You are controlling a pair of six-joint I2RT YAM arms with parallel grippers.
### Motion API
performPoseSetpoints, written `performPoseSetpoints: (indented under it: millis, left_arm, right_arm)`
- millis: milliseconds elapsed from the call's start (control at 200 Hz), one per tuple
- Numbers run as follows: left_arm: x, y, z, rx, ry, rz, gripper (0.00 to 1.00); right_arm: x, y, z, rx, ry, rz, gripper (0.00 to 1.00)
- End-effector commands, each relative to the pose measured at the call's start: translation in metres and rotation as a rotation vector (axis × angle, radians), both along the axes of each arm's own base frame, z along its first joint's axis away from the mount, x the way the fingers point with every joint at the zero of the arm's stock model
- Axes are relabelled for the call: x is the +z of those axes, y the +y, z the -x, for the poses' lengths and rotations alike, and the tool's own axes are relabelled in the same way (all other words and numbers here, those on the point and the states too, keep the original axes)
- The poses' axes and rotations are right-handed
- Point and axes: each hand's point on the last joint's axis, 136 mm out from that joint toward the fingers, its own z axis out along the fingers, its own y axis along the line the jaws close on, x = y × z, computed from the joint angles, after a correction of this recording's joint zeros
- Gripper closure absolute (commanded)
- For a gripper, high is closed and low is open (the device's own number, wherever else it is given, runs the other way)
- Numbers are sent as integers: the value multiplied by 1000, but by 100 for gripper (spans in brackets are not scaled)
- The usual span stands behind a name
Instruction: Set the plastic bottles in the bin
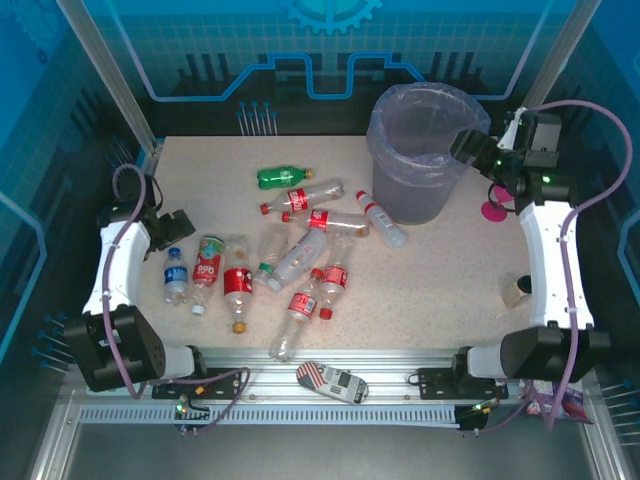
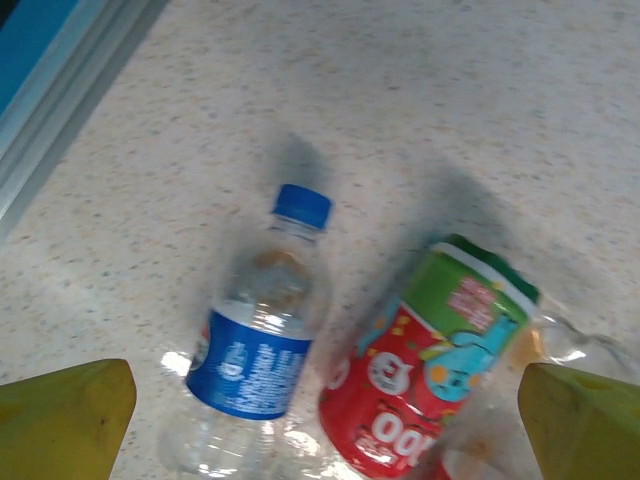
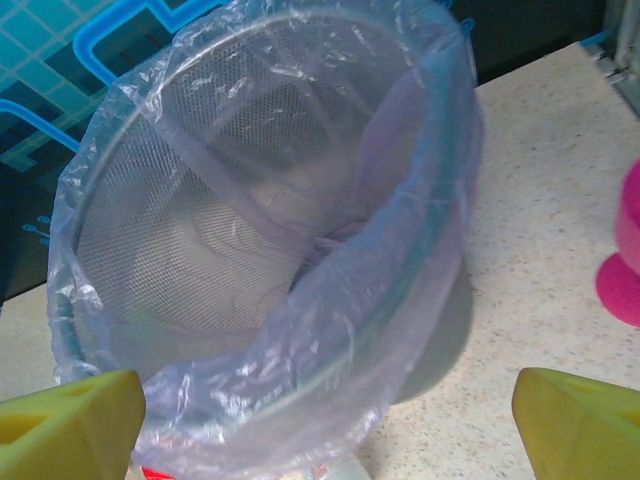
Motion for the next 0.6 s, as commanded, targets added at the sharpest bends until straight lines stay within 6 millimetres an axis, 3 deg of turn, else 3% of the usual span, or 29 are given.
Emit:
performPoseSetpoints:
  millis: [0,260,410,595]
  left_arm:
    - [-23,4,15,-13,99,27,1]
    - [-67,0,23,-108,266,88,2]
    - [-87,-5,20,-133,293,134,4]
    - [-106,0,15,-137,327,164,14]
  right_arm:
    - [21,11,-21,52,-62,-56,5]
    - [32,11,-35,69,-92,-42,5]
    - [34,12,-33,80,-105,-33,5]
    - [38,13,-26,89,-128,-17,5]
